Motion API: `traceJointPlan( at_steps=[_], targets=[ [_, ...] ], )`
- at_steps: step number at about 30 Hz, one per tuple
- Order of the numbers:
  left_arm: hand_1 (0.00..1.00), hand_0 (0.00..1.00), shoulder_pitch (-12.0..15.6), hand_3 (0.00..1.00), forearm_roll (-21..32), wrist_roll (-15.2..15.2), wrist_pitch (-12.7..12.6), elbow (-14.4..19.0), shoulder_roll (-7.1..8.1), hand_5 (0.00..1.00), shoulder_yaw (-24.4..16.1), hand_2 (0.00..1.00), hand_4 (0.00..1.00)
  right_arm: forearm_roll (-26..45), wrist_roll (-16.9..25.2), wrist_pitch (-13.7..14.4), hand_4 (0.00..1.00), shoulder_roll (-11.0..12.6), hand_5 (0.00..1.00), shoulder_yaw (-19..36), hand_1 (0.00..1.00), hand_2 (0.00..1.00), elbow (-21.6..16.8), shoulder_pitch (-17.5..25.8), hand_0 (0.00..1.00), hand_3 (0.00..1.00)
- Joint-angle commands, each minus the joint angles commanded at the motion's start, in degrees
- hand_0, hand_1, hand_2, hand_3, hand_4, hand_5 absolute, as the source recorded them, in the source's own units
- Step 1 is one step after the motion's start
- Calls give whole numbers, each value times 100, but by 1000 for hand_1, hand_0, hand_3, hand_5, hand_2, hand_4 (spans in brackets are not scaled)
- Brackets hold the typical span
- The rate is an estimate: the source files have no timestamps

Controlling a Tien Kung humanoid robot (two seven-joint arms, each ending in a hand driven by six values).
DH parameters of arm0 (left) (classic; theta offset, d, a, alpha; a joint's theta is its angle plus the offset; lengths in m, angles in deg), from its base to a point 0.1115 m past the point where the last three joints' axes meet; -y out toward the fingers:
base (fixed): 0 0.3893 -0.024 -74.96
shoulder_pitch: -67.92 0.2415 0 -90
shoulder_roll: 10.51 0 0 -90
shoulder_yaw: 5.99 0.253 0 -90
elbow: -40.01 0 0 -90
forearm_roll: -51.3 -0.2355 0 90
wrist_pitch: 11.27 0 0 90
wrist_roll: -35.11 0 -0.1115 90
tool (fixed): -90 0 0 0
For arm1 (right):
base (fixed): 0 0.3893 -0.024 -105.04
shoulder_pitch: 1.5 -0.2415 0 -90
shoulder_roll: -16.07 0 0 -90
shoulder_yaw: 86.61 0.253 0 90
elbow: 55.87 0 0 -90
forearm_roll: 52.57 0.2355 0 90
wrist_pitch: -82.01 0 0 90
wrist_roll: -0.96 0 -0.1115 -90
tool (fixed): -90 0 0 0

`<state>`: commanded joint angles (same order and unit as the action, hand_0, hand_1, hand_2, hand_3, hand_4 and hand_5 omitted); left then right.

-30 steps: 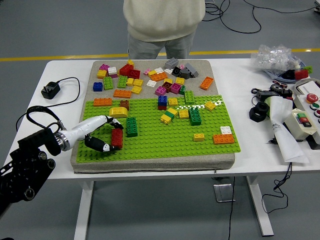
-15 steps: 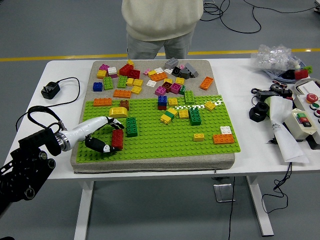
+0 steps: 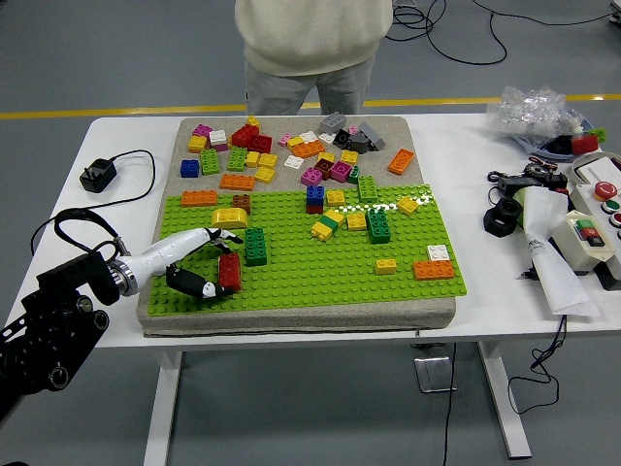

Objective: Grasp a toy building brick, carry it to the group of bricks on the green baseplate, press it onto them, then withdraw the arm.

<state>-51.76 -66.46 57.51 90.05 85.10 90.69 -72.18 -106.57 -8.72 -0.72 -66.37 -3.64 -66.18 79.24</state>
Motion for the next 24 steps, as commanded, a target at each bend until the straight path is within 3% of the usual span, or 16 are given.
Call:
traceJointPlan(
  at_steps=[24],
  targets=[
    [868,998,2,884,6,-18,99,-3,-23,172,30,811,909,38,7,8,908,-1,550,-14,743,761,0,-4,799,721]
  ],
)
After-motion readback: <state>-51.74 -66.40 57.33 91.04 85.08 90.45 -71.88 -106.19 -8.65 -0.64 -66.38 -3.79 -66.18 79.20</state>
